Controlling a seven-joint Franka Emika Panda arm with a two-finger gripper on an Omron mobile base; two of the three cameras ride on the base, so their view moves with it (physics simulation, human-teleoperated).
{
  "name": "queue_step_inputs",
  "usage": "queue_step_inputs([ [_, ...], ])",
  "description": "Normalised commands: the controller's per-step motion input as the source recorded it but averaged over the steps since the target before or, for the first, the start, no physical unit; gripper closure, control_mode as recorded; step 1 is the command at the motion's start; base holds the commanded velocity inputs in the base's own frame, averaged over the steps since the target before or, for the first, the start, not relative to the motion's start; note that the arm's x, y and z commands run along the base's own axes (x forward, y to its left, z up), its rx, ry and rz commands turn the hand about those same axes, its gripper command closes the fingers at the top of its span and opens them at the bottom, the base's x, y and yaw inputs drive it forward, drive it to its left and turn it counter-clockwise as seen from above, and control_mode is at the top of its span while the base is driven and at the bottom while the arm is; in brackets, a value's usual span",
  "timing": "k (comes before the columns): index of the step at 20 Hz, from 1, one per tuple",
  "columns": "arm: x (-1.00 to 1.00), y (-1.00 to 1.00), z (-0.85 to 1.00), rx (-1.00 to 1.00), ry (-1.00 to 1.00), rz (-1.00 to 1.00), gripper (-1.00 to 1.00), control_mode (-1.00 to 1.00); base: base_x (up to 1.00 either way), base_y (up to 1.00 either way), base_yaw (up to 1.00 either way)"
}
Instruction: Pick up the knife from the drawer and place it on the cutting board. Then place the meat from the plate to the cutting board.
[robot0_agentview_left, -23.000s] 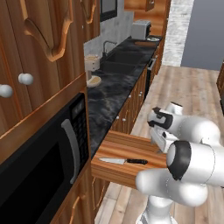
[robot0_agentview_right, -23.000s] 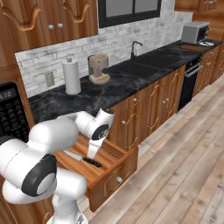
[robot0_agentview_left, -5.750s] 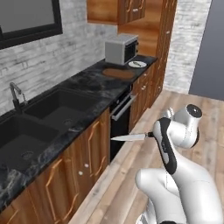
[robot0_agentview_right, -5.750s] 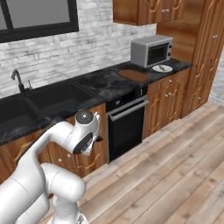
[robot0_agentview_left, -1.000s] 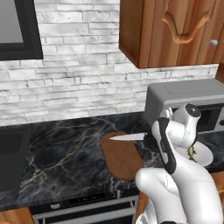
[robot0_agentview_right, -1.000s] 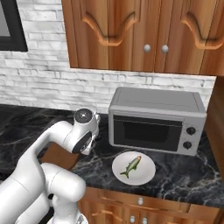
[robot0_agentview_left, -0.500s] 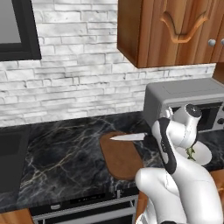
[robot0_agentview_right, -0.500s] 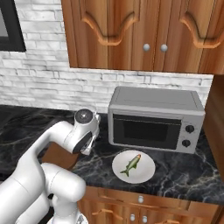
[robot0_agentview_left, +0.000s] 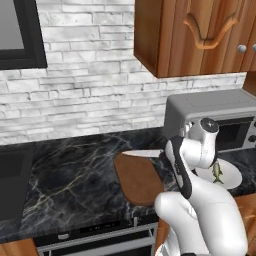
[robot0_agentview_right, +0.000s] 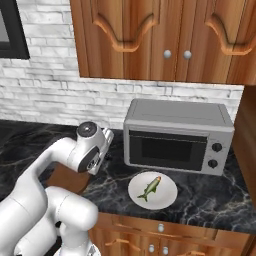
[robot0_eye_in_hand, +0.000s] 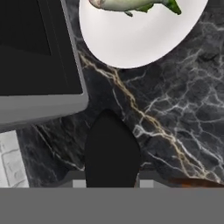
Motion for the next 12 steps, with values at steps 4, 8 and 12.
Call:
queue_step_inputs([
  [4,0.0,0.47,-0.04,0.0,0.09,0.0,1.0,-1.0,0.0,0.0,0.0],
  [8,0.0,0.53,-0.18,0.0,0.04,-0.02,1.0,-1.0,0.0,0.0,0.0],
  [12,0.15,0.41,-0.25,0.0,0.02,-0.02,1.0,-1.0,0.0,0.0,0.0],
])
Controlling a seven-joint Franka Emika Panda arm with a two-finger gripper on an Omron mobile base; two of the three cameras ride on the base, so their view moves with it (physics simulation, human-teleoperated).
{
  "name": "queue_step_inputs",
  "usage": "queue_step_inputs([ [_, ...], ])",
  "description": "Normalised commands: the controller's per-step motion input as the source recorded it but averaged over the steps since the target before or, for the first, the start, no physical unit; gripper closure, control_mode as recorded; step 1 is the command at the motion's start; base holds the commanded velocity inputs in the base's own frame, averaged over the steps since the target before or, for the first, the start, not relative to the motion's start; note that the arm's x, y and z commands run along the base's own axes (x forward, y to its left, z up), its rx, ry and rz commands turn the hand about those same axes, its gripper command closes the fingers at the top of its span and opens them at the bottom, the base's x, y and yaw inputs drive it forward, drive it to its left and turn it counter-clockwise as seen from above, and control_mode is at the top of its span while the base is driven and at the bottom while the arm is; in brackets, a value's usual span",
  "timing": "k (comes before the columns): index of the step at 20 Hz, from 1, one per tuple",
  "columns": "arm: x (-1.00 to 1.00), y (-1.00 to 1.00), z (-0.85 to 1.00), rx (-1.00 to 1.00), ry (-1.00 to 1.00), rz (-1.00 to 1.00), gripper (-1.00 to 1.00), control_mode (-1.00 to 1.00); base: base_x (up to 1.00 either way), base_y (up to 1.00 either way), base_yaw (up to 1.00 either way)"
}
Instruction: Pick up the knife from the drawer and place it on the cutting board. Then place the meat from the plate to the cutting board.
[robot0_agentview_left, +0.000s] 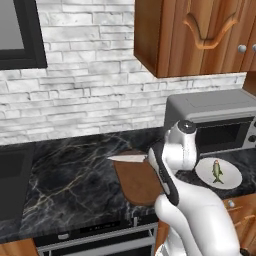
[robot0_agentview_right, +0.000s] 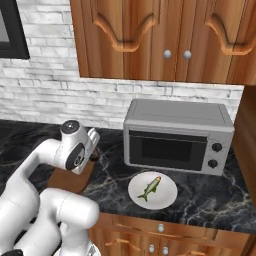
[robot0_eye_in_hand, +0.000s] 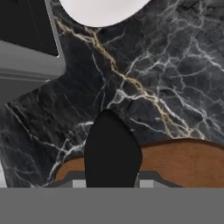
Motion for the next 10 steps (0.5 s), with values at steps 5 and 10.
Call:
queue_step_inputs([
  [5,0.57,0.22,-0.33,0.0,0.01,0.0,1.0,-1.0,0.0,0.0,0.0],
  [10,0.68,0.01,-0.41,0.0,0.09,0.09,1.0,-1.0,0.0,0.0,0.0],
])
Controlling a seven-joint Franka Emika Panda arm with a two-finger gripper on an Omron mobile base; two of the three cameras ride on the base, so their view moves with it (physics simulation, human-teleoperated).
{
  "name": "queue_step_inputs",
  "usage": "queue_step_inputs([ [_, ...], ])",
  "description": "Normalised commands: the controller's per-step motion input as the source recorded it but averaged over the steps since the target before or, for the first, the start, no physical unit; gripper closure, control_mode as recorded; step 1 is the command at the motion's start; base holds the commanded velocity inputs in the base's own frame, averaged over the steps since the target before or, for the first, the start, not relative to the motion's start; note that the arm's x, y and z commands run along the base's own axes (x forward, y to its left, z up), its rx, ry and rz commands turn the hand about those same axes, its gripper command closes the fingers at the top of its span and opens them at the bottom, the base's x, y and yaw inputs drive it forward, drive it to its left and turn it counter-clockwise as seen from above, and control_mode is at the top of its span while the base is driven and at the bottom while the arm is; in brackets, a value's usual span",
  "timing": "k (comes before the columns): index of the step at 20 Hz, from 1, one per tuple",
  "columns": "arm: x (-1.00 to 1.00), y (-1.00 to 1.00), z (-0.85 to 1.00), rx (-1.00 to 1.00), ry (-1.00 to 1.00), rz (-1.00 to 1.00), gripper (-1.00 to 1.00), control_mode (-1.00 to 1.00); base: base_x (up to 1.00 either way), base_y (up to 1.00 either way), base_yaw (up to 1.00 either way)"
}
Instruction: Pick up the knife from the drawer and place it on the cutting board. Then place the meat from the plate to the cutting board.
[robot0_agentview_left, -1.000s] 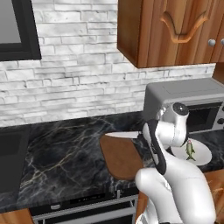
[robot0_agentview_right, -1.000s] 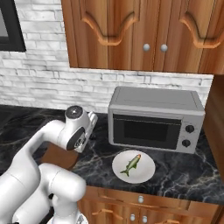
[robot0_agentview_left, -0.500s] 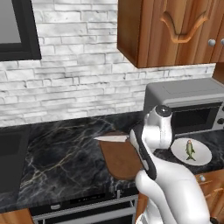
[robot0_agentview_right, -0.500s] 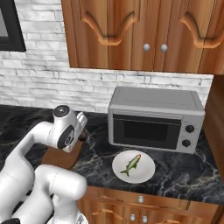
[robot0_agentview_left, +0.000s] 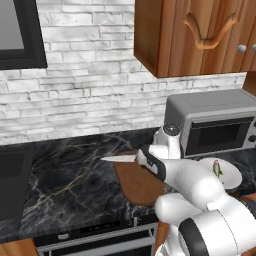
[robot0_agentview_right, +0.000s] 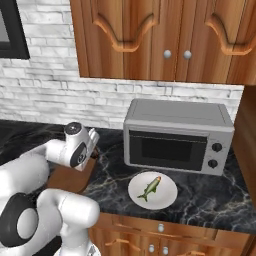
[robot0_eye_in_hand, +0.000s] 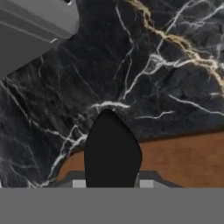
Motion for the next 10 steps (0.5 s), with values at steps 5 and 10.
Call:
queue_step_inputs([
  [5,0.39,0.0,-0.38,0.0,0.19,0.06,1.0,-1.0,0.0,0.0,0.0],
  [10,0.15,0.04,-0.29,0.0,0.2,0.03,1.0,-1.0,0.0,0.0,0.0],
])
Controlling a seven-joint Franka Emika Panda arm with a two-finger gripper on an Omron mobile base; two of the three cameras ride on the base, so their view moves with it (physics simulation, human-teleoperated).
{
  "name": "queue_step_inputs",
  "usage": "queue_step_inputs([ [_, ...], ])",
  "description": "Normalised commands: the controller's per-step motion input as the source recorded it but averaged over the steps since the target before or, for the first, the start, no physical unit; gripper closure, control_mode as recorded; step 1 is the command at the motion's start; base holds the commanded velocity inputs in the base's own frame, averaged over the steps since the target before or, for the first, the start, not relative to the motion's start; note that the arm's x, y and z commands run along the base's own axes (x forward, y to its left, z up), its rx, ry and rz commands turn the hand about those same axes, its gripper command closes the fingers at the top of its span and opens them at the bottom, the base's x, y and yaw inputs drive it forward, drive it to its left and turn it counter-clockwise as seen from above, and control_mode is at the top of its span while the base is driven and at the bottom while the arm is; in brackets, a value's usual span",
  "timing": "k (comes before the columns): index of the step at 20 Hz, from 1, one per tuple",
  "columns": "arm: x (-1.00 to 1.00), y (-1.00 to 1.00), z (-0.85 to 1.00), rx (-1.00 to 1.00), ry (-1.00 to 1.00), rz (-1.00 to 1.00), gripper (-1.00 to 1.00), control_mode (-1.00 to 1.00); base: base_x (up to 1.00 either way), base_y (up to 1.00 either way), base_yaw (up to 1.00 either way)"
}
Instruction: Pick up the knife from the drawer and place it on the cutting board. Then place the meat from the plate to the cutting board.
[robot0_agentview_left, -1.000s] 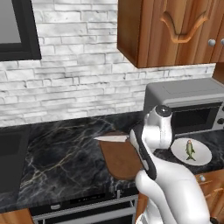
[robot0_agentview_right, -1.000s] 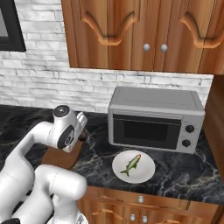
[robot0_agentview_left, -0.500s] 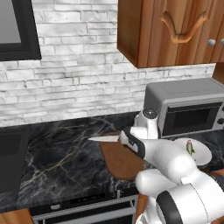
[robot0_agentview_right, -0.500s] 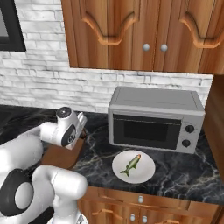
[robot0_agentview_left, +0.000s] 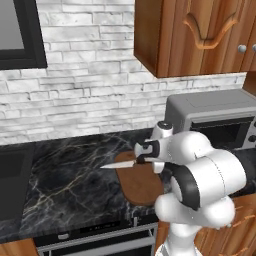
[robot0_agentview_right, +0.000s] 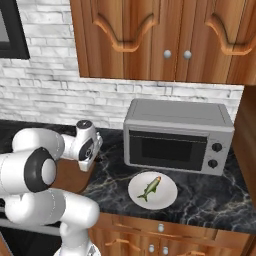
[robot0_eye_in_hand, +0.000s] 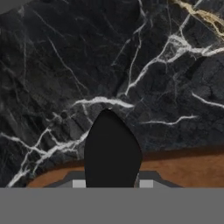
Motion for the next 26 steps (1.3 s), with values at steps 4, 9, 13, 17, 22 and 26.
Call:
queue_step_inputs([
  [4,-0.02,0.04,-0.05,0.0,0.09,-0.02,1.0,-1.0,0.0,0.0,0.0],
  [9,-0.06,0.0,0.0,0.0,0.06,-0.14,1.0,-1.0,0.0,0.0,0.0],
  [13,-0.24,0.0,0.0,0.0,0.0,-0.18,1.0,-1.0,0.0,0.0,0.0],
  [17,-0.54,0.0,0.0,0.0,0.0,-0.18,1.0,-1.0,0.0,0.0,0.0],
  [22,-0.49,0.0,0.0,0.0,0.0,-0.22,1.0,-1.0,0.0,0.0,0.0],
  [26,0.0,0.09,0.0,0.0,0.0,-0.21,1.0,-1.0,0.0,0.0,0.0],
])
